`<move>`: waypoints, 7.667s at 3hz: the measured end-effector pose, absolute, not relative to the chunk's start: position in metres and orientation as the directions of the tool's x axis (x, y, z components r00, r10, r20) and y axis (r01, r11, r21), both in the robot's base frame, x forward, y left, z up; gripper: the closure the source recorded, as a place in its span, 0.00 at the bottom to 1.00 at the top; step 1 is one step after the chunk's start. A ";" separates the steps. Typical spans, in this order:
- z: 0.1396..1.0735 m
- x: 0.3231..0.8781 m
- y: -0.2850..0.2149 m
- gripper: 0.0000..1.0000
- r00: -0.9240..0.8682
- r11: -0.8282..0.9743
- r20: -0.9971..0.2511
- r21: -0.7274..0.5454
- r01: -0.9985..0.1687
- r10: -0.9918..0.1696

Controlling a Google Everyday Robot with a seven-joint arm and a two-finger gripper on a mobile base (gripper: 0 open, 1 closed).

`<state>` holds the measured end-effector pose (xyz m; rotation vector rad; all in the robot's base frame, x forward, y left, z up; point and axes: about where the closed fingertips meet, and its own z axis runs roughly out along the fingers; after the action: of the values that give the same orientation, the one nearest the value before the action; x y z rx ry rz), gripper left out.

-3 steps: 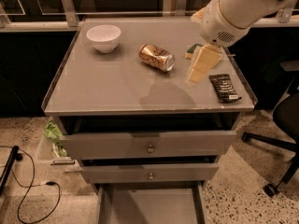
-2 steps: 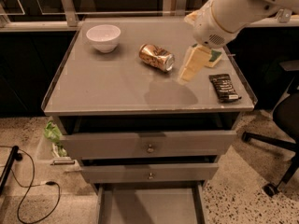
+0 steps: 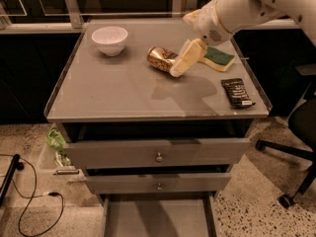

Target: Place orange can into bottom drawer

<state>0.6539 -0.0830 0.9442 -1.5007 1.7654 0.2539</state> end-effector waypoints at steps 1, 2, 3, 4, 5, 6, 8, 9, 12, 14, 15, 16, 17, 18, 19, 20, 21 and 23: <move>0.933 0.671 -0.076 0.00 -0.058 0.324 -0.719 -0.239 -0.915 -0.693; 0.911 0.680 -0.071 0.00 -0.149 0.374 -0.710 -0.171 -0.912 -0.688; 0.889 0.689 -0.068 0.00 -0.219 0.420 -0.676 -0.148 -0.896 -0.704; 0.854 0.700 -0.059 0.00 -0.297 0.457 -0.626 -0.108 -0.883 -0.721; 0.854 0.700 -0.059 0.00 -0.298 0.458 -0.626 -0.107 -0.883 -0.721; 0.854 0.700 -0.059 0.19 -0.298 0.458 -0.626 -0.107 -0.883 -0.721; 0.854 0.700 -0.059 0.65 -0.298 0.458 -0.626 -0.107 -0.883 -0.721; 0.854 0.700 -0.059 0.88 -0.298 0.458 -0.626 -0.107 -0.883 -0.721; 0.866 0.627 -0.077 1.00 -0.191 0.370 -0.686 -0.123 -0.921 -0.703; 0.868 0.508 -0.147 1.00 -0.102 0.323 -0.741 -0.160 -0.933 -0.664; 0.861 0.456 -0.179 1.00 -0.084 0.316 -0.736 -0.182 -0.931 -0.672; 0.842 0.424 -0.194 1.00 -0.104 0.301 -0.696 -0.167 -0.939 -0.710; 0.840 0.422 -0.194 1.00 -0.106 0.300 -0.694 -0.164 -0.940 -0.712; 0.834 0.429 -0.189 1.00 -0.100 0.291 -0.679 -0.173 -0.941 -0.727; 0.779 0.424 -0.183 1.00 -0.141 0.283 -0.641 -0.124 -0.951 -0.755; 0.695 0.407 -0.181 1.00 -0.201 0.285 -0.613 -0.042 -0.958 -0.764; 0.635 0.396 -0.180 1.00 -0.221 0.298 -0.617 -0.022 -0.954 -0.755; 0.575 0.393 -0.181 1.00 -0.240 0.313 -0.638 -0.001 -0.950 -0.732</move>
Offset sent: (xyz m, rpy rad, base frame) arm 0.0344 0.0127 -0.0660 0.0586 0.2451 -0.1676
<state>0.3928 -0.1807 0.5754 -1.4826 2.0488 0.5328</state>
